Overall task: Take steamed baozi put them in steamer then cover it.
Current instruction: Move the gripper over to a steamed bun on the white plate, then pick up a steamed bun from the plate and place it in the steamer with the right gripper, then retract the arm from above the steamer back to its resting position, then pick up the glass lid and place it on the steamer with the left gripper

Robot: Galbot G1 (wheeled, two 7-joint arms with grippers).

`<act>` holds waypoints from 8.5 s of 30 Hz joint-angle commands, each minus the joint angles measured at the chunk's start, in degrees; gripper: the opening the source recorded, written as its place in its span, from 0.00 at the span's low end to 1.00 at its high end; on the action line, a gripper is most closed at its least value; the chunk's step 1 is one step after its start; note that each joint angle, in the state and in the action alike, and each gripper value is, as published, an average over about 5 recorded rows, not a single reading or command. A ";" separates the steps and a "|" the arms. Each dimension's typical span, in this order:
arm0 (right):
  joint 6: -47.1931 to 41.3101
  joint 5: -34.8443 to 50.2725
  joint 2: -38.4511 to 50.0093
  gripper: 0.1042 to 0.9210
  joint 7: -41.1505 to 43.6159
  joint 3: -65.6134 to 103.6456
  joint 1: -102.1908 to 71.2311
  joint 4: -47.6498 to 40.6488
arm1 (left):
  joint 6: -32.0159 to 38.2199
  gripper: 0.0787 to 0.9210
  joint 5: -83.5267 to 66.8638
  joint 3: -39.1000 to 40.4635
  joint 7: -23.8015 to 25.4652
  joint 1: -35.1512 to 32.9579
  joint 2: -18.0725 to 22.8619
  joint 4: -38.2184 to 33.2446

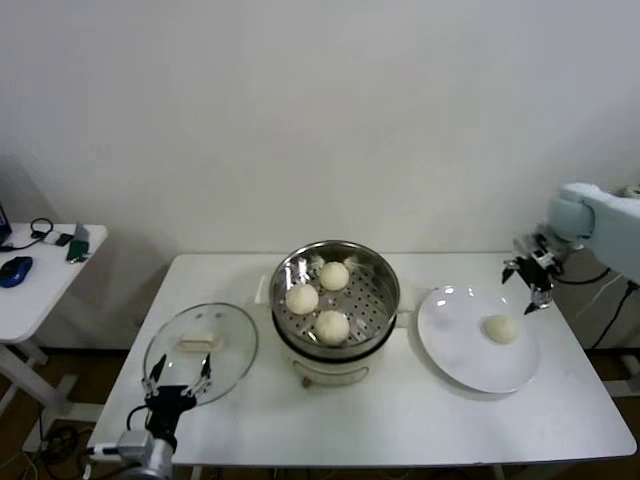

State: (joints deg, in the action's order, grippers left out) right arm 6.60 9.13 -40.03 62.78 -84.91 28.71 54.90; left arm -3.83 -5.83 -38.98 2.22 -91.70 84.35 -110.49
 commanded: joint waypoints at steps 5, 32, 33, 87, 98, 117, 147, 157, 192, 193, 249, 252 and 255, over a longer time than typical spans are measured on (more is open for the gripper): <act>-0.37 -6.49 -2.92 0.88 -3.30 15.25 -17.43 -10.72 | 0.26 0.88 0.44 -0.09 -0.07 -0.21 0.26 0.49; -1.48 -7.64 -6.44 0.66 -3.60 16.49 -17.63 -12.73 | 0.01 0.88 0.22 0.16 -0.03 0.10 -0.09 0.52; -1.66 -7.03 -6.23 0.65 -3.37 15.82 -16.91 -12.21 | 0.03 0.88 0.20 0.15 -0.03 0.10 -0.11 0.50; -20.61 22.06 -25.72 0.64 -12.11 -10.51 11.22 19.52 | -1.39 0.88 -1.80 -0.73 0.32 1.20 -1.27 -0.64; -20.49 21.02 -26.49 0.65 -11.83 -10.91 11.33 19.33 | -1.39 0.88 -1.81 -0.49 0.33 1.42 -1.43 -0.36; -22.50 38.53 -14.59 0.88 -19.32 4.93 15.62 17.88 | -1.88 0.88 -1.91 -0.70 0.42 0.81 -2.06 -2.66; -7.84 30.24 0.67 0.88 -60.42 120.97 -99.80 41.37 | -2.35 0.88 7.15 1.08 -0.18 3.78 -2.61 -3.91; -0.42 24.77 -17.94 0.88 -56.18 129.10 -118.10 47.55 | 0.39 0.88 21.47 1.16 -2.67 3.70 -3.24 -4.71; 10.82 15.07 -37.28 0.88 -54.74 122.47 -123.58 45.34 | 9.39 0.88 79.29 3.66 -24.35 9.66 -10.65 23.35; 10.84 15.00 -37.37 0.88 -54.73 122.47 -123.60 45.38 | 9.33 0.88 79.18 3.73 -24.17 10.09 -10.77 23.47; 12.39 12.23 -39.10 0.88 -55.49 123.67 -123.37 45.01 | 4.73 0.14 77.03 6.05 -20.71 20.20 -10.26 28.32; 12.55 12.25 -38.88 0.88 -55.49 123.78 -123.52 45.17 | 3.22 0.09 74.70 5.74 -19.86 19.64 -11.48 23.48; 12.55 11.98 -38.62 0.88 -55.63 123.82 -123.77 45.42 | 0.05 0.08 70.41 5.45 -17.03 18.69 -14.31 16.42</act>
State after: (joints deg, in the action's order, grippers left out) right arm 19.17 21.41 -78.80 7.31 38.82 -94.91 100.02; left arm 0.41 71.27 -33.27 -18.00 -72.13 73.54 -81.73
